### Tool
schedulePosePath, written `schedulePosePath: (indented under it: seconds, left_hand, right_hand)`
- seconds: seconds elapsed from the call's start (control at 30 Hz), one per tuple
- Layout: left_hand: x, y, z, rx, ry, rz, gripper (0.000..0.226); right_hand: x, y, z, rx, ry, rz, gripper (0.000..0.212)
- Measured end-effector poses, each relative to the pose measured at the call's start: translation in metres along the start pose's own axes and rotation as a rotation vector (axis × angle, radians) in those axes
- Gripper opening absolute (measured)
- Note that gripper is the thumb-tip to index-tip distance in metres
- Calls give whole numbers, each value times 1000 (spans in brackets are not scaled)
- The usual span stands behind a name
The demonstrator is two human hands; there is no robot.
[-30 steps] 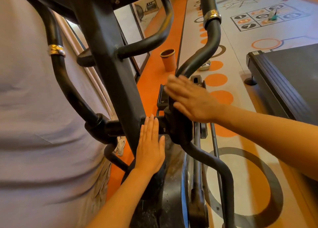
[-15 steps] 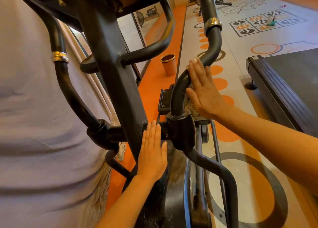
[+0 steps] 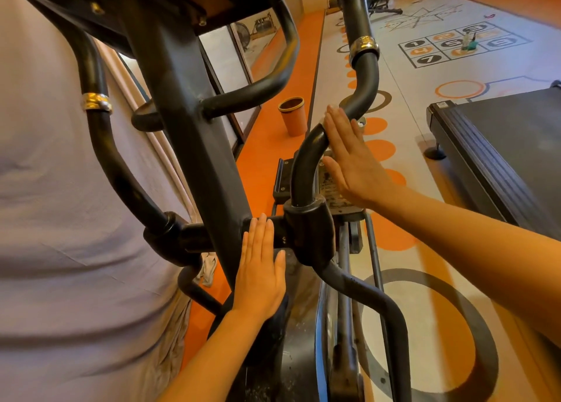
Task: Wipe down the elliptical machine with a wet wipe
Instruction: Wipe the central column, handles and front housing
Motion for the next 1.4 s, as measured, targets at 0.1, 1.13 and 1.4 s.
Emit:
schedulePosePath:
  seconds: [0.1, 1.13, 1.4]
  left_hand:
    - [-1, 0, -1, 4, -3, 12, 60]
    - [5, -1, 1, -9, 17, -76, 61]
    - [11, -2, -1, -100, 18, -112, 62]
  right_hand:
    - [-1, 3, -7, -37, -53, 5, 62]
    - [-24, 25, -72, 348, -31, -165, 57]
    - [-18, 40, -92, 288, 2, -239, 64]
Point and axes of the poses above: each hand's wrist, its own y-axis away from the middle knuckle, its own x-axis out of the back of the hand, z = x × y, the point moved 8 cm from there along -y, towards the middle knuckle, and after that the axes turned 8 degrees about x, right-handed, at the moved point
